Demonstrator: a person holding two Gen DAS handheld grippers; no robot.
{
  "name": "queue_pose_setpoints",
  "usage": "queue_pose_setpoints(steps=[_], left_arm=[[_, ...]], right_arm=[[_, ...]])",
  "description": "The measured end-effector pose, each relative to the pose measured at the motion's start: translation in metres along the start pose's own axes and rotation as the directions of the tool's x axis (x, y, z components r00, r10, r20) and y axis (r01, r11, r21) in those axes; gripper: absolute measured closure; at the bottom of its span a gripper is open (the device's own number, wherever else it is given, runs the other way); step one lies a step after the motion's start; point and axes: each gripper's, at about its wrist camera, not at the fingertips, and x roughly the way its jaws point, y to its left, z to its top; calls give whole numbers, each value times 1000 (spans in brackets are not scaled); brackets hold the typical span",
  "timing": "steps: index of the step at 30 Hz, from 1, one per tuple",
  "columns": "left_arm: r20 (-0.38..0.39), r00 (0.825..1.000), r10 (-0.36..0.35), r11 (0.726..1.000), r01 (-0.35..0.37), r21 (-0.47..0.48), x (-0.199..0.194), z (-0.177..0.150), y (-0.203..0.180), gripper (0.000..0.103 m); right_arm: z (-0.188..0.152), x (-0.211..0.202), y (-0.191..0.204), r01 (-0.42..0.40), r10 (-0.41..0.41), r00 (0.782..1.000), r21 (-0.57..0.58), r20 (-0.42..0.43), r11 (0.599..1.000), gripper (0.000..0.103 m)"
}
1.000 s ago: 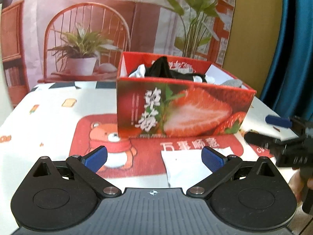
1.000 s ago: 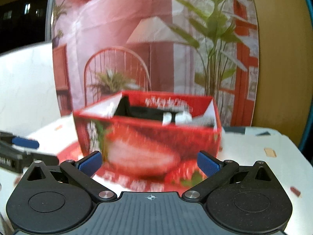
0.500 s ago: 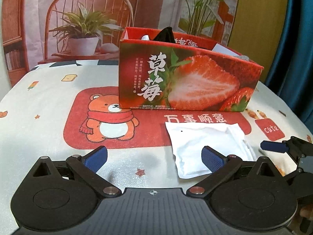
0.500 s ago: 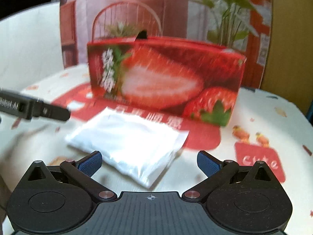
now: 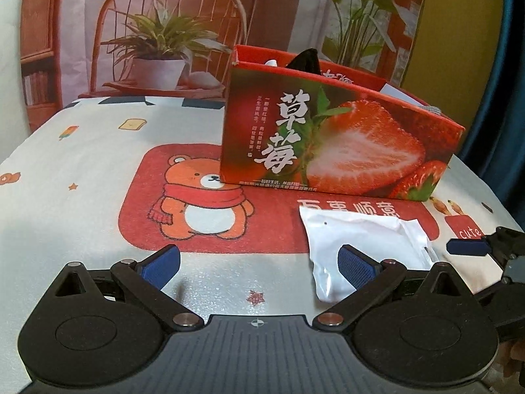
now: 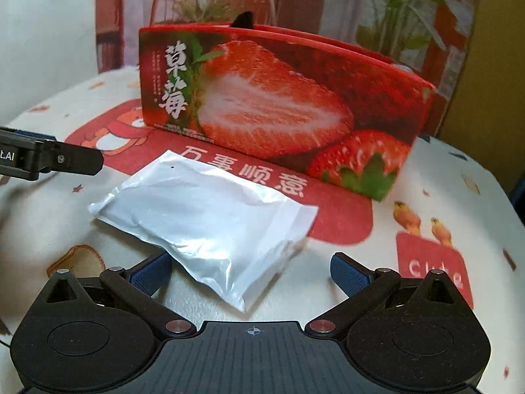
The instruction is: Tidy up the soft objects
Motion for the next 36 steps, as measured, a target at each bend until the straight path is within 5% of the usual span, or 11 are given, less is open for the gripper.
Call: queue_pose_setpoints(steps=[16,36], left_arm=[[-16,1000,23,1000,-23,-14,11,-1,2,0],[-28,999,33,999,-32,9,19,11,-4,0]], right_arm=[[31,37,-10,-42,44,998,43,-53,998,1],[31,25,-34,-77,62,993,146,104,986,1]])
